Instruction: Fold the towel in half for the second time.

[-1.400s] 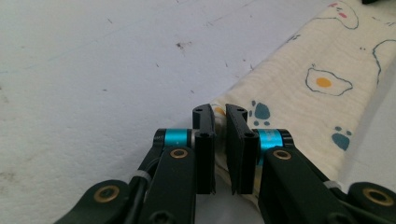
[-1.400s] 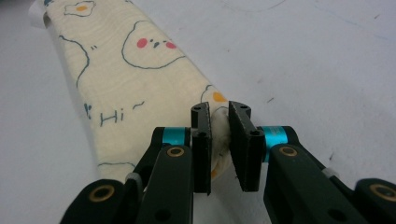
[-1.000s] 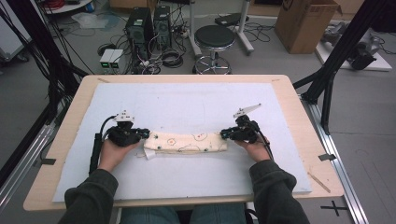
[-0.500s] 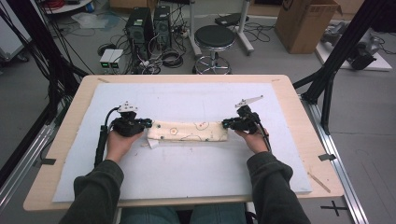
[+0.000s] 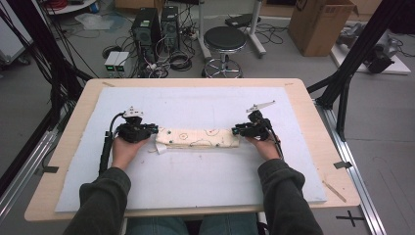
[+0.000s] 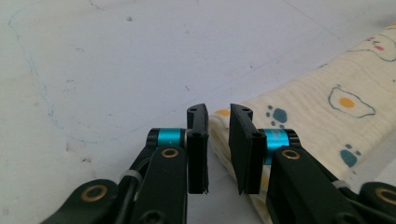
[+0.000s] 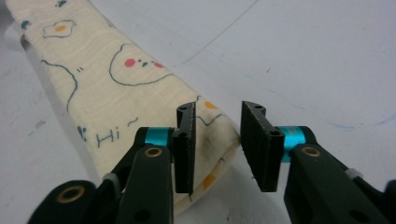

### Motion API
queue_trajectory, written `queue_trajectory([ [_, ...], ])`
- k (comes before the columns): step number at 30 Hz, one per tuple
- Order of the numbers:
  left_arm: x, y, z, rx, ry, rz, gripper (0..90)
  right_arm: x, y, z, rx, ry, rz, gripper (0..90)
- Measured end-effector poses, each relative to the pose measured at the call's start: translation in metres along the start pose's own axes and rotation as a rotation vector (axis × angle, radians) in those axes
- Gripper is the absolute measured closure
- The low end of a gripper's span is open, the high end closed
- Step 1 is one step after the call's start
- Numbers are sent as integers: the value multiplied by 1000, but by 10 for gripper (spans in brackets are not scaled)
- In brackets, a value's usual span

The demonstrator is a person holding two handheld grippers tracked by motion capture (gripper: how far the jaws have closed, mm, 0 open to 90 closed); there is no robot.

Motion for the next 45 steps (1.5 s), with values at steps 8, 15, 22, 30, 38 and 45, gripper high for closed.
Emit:
queue_trajectory([
  [8,-5,-10,-3,-11,17,31,713,4,-9,-3,-39,17,-7,564],
  [15,-8,-22,-4,-29,25,61,686,8,-14,-4,-67,34,-24,490],
  [22,-9,-32,-3,-41,21,103,661,13,-17,-6,-92,32,-44,435],
  [30,-10,-39,-1,-60,20,122,611,18,-20,-8,-116,40,-40,362],
  [38,-13,-43,-2,-72,27,140,546,20,-24,-9,-142,52,-47,307],
  [45,-16,-45,-3,-85,22,148,486,21,-27,-9,-152,73,-55,229],
])
Point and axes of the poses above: each handheld gripper's, and its own axes: y roughly forward along the jaws, z roughly out of its underside, x roughly to its left, the point moved 2 cm from there along y, roughly forward along the jaws
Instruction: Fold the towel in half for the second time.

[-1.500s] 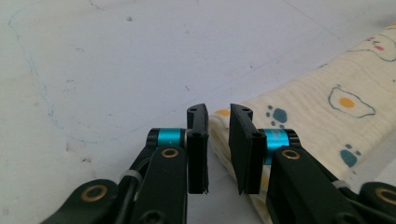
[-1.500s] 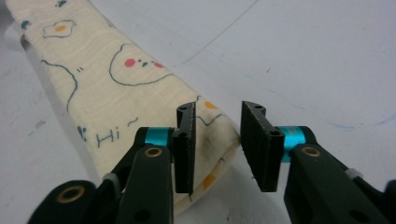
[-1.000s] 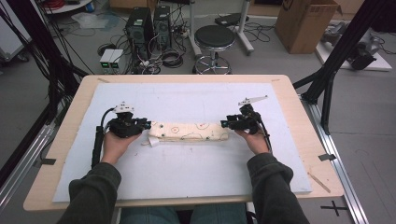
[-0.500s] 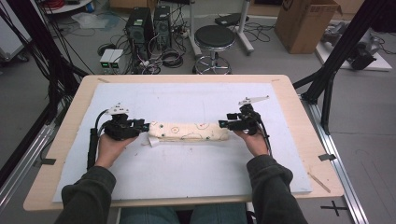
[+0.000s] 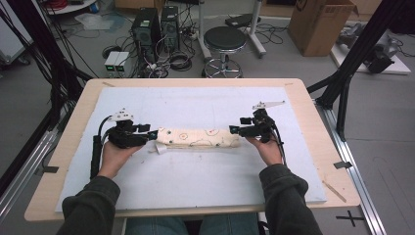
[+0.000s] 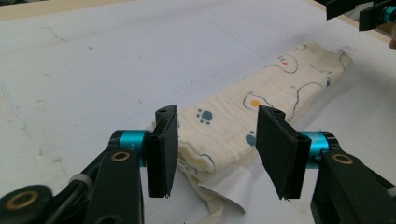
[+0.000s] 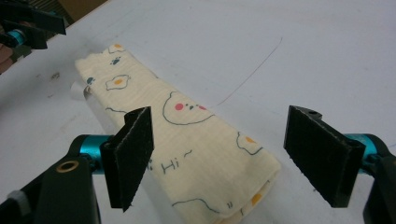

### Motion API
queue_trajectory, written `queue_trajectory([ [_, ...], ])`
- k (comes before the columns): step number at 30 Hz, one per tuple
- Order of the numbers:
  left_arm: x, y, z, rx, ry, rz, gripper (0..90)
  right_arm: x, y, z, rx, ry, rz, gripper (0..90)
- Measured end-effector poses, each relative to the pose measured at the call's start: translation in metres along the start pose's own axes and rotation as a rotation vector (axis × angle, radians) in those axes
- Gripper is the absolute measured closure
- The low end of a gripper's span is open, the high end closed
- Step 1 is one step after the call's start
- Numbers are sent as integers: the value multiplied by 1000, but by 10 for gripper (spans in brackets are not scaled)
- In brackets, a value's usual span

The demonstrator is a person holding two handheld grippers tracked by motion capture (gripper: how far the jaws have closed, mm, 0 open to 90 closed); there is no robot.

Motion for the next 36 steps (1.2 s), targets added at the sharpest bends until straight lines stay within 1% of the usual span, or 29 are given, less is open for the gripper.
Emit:
queue_trajectory([
  [3,-2,0,0,-4,2,4,467,2,-2,0,-2,-3,4,205],
  [5,-3,-1,-1,2,12,5,450,4,-2,-1,-2,-13,11,193],
  [11,-7,-2,-1,-1,14,24,392,7,-3,-1,2,-23,15,154],
  [13,-7,-3,-2,-1,20,23,368,9,-3,-1,0,-27,16,151],
  [16,-7,-4,-2,-3,11,18,341,10,-3,-1,-4,-26,16,130],
  [23,-8,-3,-2,1,14,18,335,12,-6,-1,-7,-32,12,127],
  [26,-9,-3,-2,8,22,21,335,12,-6,-1,-7,-32,10,126],
  [36,-13,-6,-3,4,34,24,336,17,-6,-1,-3,-43,10,126],
])
Point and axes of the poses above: each handheld gripper's, and its own axes: y roughly forward along the jaws, z roughly out of its underside, x roughly to its left, the point moved 2 cm from there along y, roughly forward along the jaws
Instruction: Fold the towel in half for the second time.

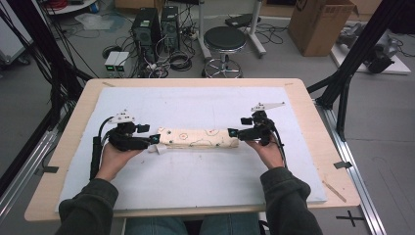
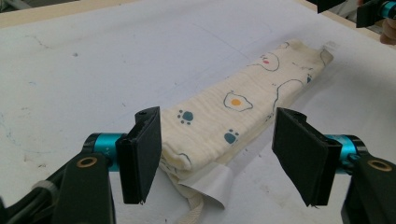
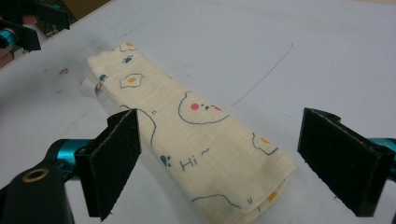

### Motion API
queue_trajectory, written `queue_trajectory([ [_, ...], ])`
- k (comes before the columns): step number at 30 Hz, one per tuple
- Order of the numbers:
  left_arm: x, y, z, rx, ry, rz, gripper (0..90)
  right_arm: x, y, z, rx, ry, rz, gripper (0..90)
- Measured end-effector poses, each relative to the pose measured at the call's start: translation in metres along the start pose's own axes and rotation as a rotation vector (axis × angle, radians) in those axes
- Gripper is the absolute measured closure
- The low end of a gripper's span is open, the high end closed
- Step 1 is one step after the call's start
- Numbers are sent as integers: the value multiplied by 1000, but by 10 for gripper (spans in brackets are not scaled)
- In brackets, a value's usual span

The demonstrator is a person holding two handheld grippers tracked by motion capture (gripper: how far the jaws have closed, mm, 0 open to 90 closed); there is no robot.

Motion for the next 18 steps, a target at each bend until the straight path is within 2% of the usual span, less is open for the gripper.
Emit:
queue_trajectory([
  [18,-8,-4,0,21,41,-5,333,7,-8,0,3,-19,6,125],
])
Point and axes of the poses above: each handheld gripper's, and its own axes: y roughly forward along the jaws, z roughly out of its underside, x roughly to its left, the point moved 2 cm from there along y, roughly forward along the jaws
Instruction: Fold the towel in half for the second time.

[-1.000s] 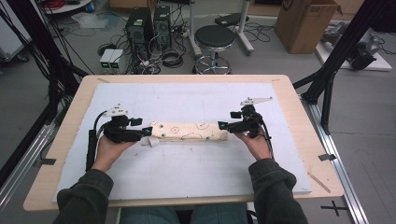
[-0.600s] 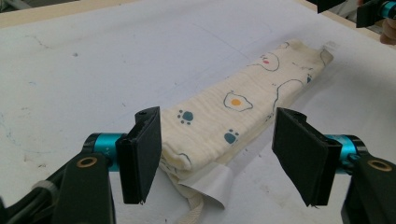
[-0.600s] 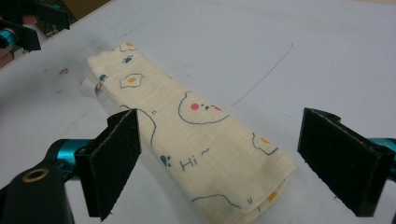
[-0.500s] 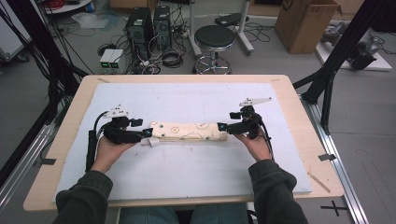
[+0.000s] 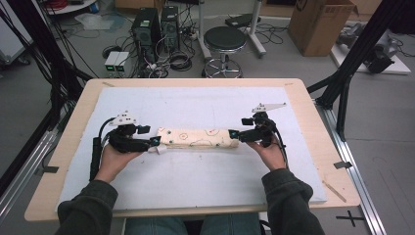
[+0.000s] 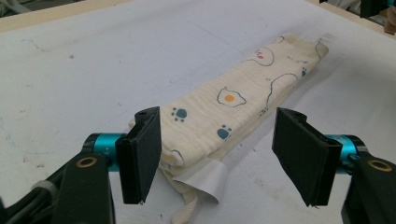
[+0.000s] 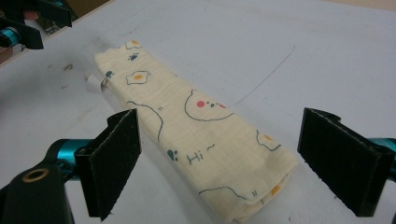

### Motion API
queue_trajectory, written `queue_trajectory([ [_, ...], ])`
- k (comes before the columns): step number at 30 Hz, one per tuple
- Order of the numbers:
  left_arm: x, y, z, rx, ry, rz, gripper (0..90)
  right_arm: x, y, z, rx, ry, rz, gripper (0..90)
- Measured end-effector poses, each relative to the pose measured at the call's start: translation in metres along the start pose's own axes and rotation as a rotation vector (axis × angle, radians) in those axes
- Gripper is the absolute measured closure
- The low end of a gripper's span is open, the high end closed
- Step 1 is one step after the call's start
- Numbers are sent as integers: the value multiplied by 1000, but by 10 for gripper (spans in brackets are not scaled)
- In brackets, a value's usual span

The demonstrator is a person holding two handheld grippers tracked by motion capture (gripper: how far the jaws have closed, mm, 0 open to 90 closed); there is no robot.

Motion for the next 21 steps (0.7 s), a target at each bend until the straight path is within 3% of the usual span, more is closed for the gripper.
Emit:
queue_trajectory([
  [21,-9,-10,2,-2,31,-2,302,6,-13,8,-15,-17,0,125],
])
Point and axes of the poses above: each handheld gripper's, and its own axes: y roughly forward along the jaws, z roughly out of its underside, x roughly to its left, the point moved 2 cm from there along y, roughly forward along the jaws
